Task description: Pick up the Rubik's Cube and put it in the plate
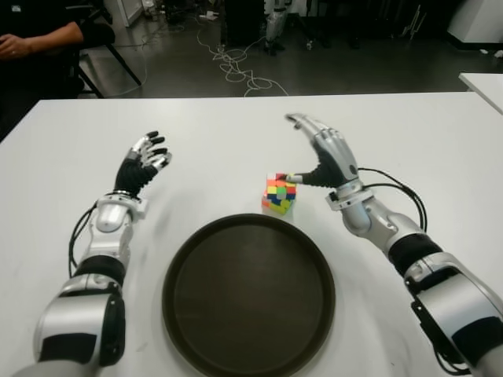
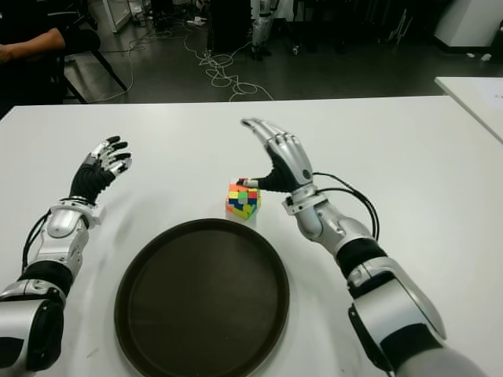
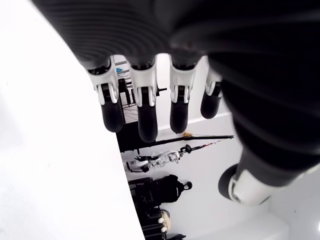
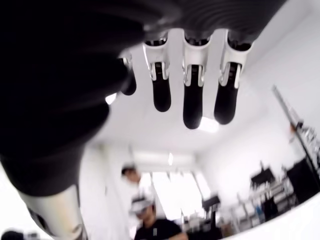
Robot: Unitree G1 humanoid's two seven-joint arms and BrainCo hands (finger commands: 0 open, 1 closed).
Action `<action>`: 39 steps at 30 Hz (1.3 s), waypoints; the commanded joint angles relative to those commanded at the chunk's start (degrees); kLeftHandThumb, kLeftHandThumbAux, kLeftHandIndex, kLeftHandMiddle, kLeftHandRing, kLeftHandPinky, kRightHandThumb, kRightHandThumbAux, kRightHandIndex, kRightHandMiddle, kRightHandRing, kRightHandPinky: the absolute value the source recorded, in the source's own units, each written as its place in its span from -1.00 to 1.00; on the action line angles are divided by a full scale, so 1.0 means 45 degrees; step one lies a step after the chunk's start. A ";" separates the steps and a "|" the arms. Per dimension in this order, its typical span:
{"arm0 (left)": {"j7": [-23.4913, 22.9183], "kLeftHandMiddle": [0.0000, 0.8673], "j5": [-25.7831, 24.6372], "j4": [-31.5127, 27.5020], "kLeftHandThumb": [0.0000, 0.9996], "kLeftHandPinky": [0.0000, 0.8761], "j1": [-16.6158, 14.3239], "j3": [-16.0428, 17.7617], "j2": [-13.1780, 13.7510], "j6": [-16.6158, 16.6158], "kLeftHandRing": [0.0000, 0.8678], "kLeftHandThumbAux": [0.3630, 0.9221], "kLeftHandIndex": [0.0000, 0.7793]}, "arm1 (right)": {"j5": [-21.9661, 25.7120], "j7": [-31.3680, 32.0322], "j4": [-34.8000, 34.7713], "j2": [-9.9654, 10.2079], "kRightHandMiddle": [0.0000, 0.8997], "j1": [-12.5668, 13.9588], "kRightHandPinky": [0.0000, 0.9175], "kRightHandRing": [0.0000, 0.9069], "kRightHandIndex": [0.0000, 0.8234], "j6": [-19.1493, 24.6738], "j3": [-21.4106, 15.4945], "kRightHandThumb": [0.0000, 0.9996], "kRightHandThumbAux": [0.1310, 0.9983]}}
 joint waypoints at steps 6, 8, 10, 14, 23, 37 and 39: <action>0.0135 -0.61 0.0092 -0.0041 -0.62 -0.60 0.0006 -0.0063 0.0012 0.0035 -0.61 0.13 -0.76 | -0.0040 0.1158 -0.0616 -0.0211 -0.63 0.0124 -0.49 -0.57 -0.68 0.0732 0.0216 -1.00 0.50; 0.0155 -0.60 0.0104 -0.0048 -0.62 -0.60 0.0009 -0.0078 0.0015 0.0033 -0.61 0.13 -0.76 | -0.0046 0.1336 -0.0807 -0.0244 -0.63 0.0182 -0.49 -0.57 -0.68 0.0919 0.0238 -1.00 0.51; 0.0168 -0.62 0.0123 -0.0069 -0.61 -0.59 0.0018 -0.0101 0.0018 0.0034 -0.61 0.13 -0.76 | -0.0114 0.1494 -0.1032 -0.0285 -0.63 0.0245 -0.48 -0.56 -0.67 0.1192 0.0290 -1.00 0.53; 0.0140 -0.63 0.0084 -0.0097 -0.60 -0.58 0.0013 -0.0094 0.0012 0.0140 -0.62 0.13 -0.77 | -0.0100 0.1791 -0.1341 -0.0329 -0.62 0.0346 -0.49 -0.56 -0.68 0.1548 0.0349 -1.00 0.53; 0.0154 -0.65 0.0062 -0.0067 -0.59 -0.64 -0.0016 -0.0082 0.0003 0.0196 -0.65 0.13 -0.78 | -0.0127 0.2291 -0.1702 -0.0414 -0.63 0.0443 -0.51 -0.57 -0.67 0.2059 0.0487 -1.00 0.53; 0.0223 -0.63 0.0120 -0.0099 -0.61 -0.60 -0.0011 -0.0145 -0.0022 0.0140 -0.63 0.10 -0.79 | -0.0217 0.3157 -0.2291 -0.0551 -0.68 0.0581 -0.63 -0.64 -0.75 0.2860 0.0563 -1.00 0.46; 0.0233 -0.64 0.0112 -0.0105 -0.61 -0.60 -0.0011 -0.0144 -0.0027 0.0164 -0.63 0.11 -0.79 | -0.0219 0.3246 -0.2358 -0.0561 -0.69 0.0600 -0.63 -0.65 -0.75 0.2933 0.0570 -1.00 0.46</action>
